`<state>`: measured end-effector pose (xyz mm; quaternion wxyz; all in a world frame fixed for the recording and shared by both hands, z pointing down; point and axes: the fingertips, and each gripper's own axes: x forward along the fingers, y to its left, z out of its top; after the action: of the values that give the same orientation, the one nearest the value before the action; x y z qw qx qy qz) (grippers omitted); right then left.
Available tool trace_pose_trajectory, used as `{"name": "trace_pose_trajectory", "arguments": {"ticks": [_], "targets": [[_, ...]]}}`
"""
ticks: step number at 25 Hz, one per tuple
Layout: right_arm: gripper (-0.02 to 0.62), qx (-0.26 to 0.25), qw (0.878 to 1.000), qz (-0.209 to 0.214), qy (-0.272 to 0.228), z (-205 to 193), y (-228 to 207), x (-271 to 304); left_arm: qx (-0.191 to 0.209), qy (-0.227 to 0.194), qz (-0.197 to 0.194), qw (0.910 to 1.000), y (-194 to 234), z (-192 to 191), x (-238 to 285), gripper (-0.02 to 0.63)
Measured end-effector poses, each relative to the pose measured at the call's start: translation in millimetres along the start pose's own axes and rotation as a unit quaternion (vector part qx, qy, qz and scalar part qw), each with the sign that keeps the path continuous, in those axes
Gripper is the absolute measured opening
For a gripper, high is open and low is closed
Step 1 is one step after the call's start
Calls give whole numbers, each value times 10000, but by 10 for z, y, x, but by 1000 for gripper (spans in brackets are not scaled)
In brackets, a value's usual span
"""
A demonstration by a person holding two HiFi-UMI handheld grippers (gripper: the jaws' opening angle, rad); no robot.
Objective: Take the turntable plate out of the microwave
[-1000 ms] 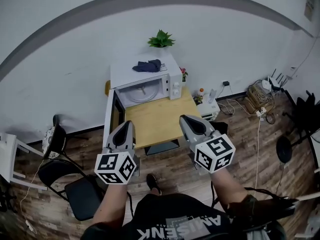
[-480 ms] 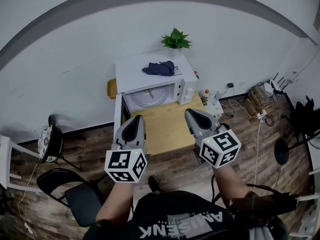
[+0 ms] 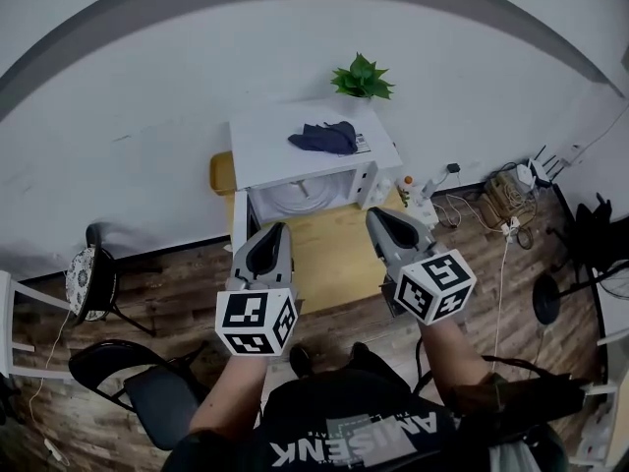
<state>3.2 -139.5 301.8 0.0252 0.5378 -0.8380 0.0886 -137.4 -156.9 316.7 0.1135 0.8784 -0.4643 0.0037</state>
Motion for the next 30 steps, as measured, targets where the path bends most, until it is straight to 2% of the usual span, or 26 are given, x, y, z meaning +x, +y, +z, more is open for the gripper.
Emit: {"name": "trace_pose_trajectory", "arguments": {"ticks": [4,9,14,19,20,21,25,30], "targets": [[5,39,9999,145,-20,15,-144,156,40,18,216,9998,61,3,108,3],[5,50,9986,522,-6,39,-381,376,63,43,664,9978,102,-1,296,3],[16,114,9959,899,-35,96,-656,557,6,48,950,9955,74,19,535,3],[28,223,9923,1219,58,-12,-895,715,-253,100,1186,9926,44,-115,766,3],[29,264,9916,1263,87,-47,-935,741,-289,113,1191,9924,23,-148,812,18],[32,305,9909,1307,122,-88,-970,766,-321,130,1190,9923,2,-185,855,67],[59,445,9878,1463,286,-292,-1082,870,-474,252,1252,9907,-14,-399,1017,75],[122,779,9821,1617,579,-618,-1187,1015,-969,438,1244,9865,62,-772,1209,119]]}}
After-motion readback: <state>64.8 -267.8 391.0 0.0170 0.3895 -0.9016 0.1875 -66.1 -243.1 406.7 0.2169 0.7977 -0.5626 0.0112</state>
